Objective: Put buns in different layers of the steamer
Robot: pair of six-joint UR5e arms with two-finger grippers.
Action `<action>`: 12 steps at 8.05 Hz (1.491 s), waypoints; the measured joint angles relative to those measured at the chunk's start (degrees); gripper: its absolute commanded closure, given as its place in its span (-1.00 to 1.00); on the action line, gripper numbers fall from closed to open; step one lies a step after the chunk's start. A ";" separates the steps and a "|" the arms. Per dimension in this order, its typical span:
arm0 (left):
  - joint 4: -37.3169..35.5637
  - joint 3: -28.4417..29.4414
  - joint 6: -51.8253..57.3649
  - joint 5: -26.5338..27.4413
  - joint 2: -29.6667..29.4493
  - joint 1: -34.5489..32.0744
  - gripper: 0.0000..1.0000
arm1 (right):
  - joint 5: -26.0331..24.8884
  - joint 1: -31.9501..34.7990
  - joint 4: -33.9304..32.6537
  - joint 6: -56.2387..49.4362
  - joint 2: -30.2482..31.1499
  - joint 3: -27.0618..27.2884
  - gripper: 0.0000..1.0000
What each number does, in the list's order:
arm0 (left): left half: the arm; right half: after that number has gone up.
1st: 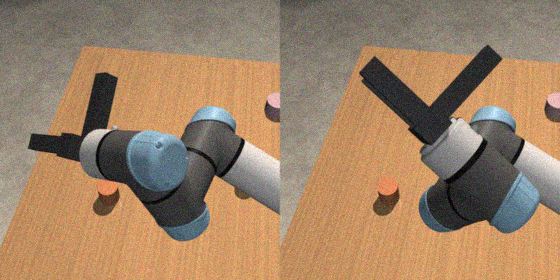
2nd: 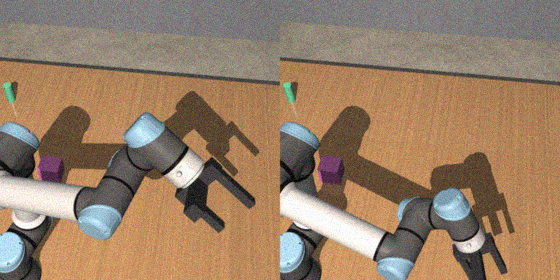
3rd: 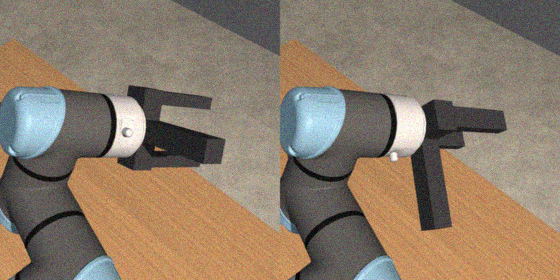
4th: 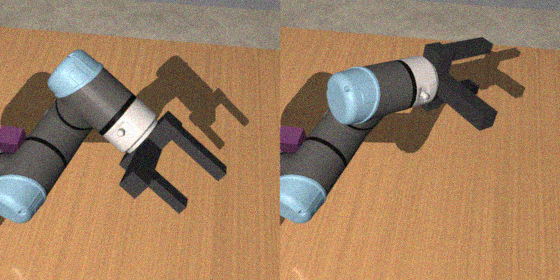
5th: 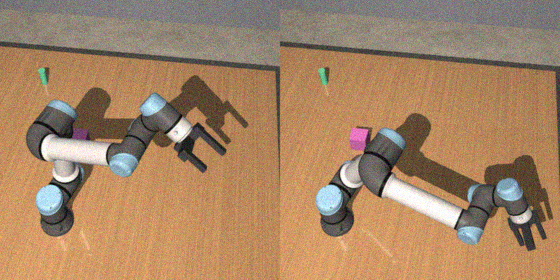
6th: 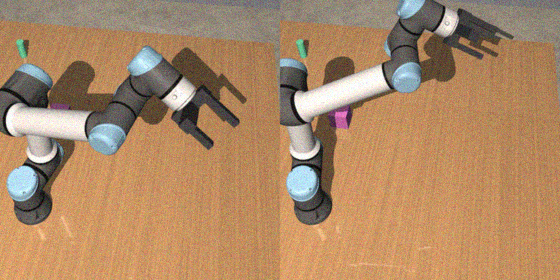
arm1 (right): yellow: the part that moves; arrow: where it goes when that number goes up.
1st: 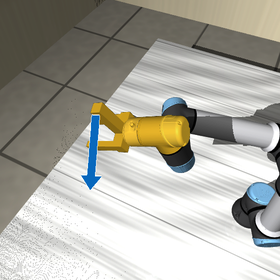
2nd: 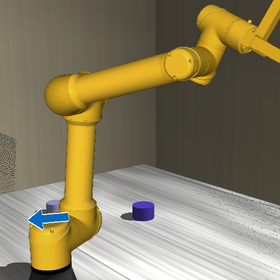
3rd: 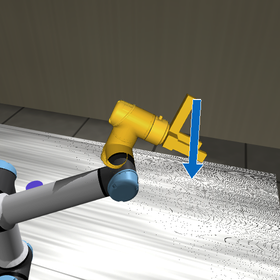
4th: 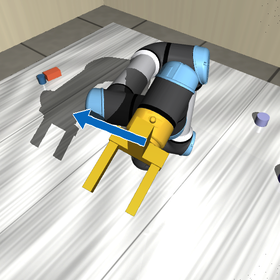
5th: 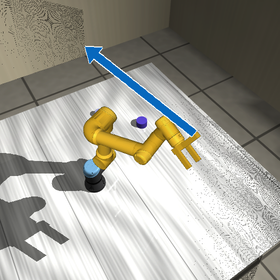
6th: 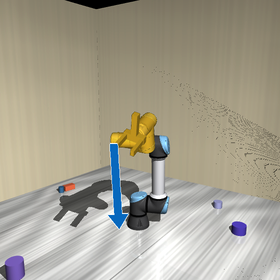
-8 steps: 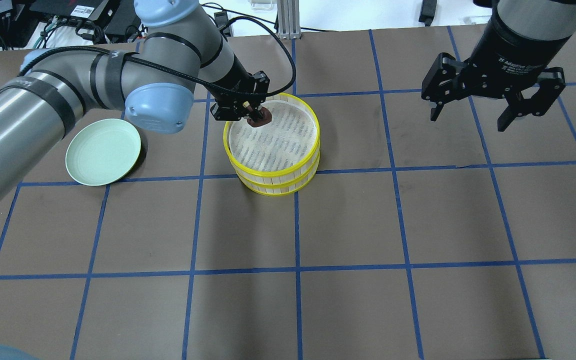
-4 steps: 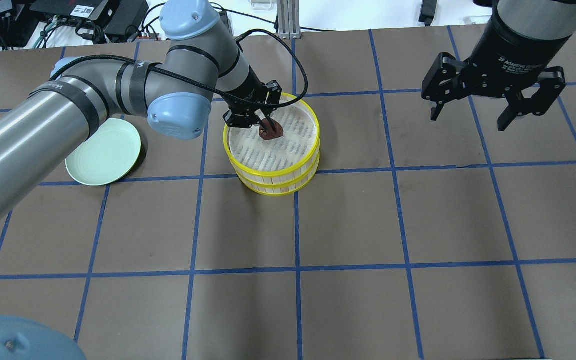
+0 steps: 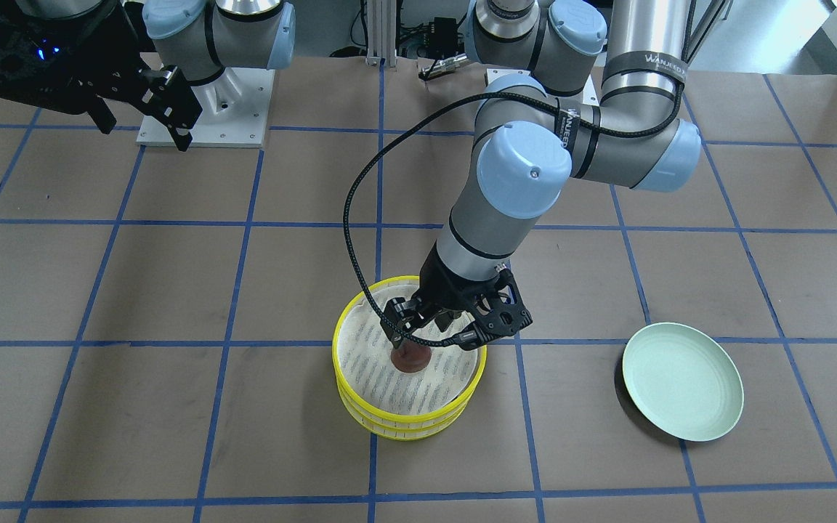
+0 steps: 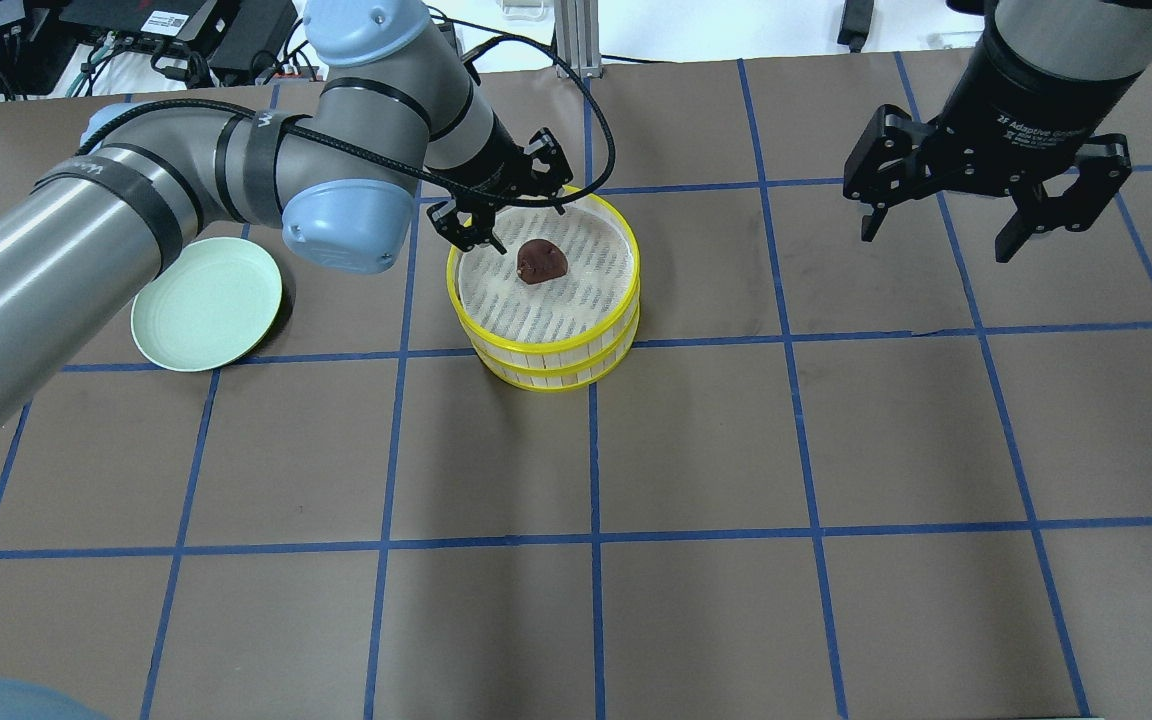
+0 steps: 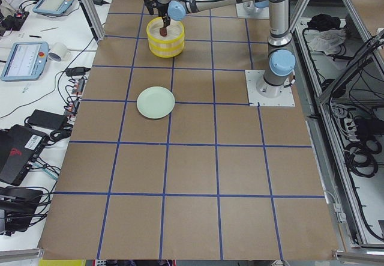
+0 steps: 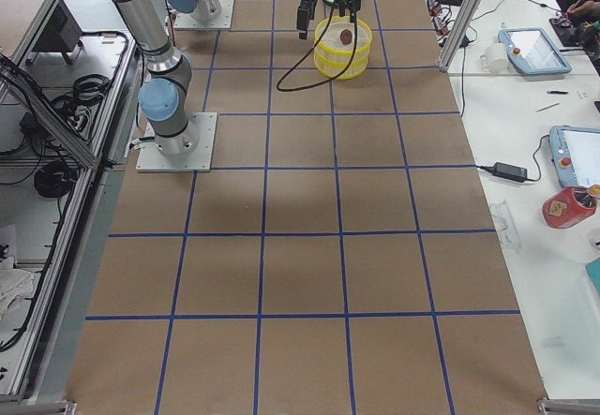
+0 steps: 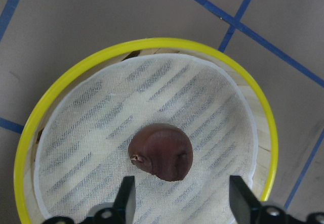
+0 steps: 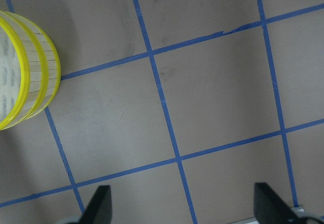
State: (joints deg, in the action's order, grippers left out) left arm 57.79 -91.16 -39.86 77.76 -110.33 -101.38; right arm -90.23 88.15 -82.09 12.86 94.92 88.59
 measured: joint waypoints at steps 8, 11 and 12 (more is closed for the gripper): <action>24.16 0.10 27.89 15.89 14.82 8.31 -1.00 | 0.14 0.06 0.00 -0.01 -0.24 0.00 -1.00; 32.46 -0.01 29.07 16.66 18.36 8.60 -1.00 | 0.18 0.09 0.00 0.01 -0.29 0.03 -1.00; 34.28 0.00 29.11 16.55 19.48 8.58 -1.00 | 0.16 0.09 0.00 0.03 -0.28 0.05 -1.00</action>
State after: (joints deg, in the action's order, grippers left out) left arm 92.08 -91.17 -10.75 94.30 -90.85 -92.80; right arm -90.07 88.24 -82.09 12.90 94.64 88.65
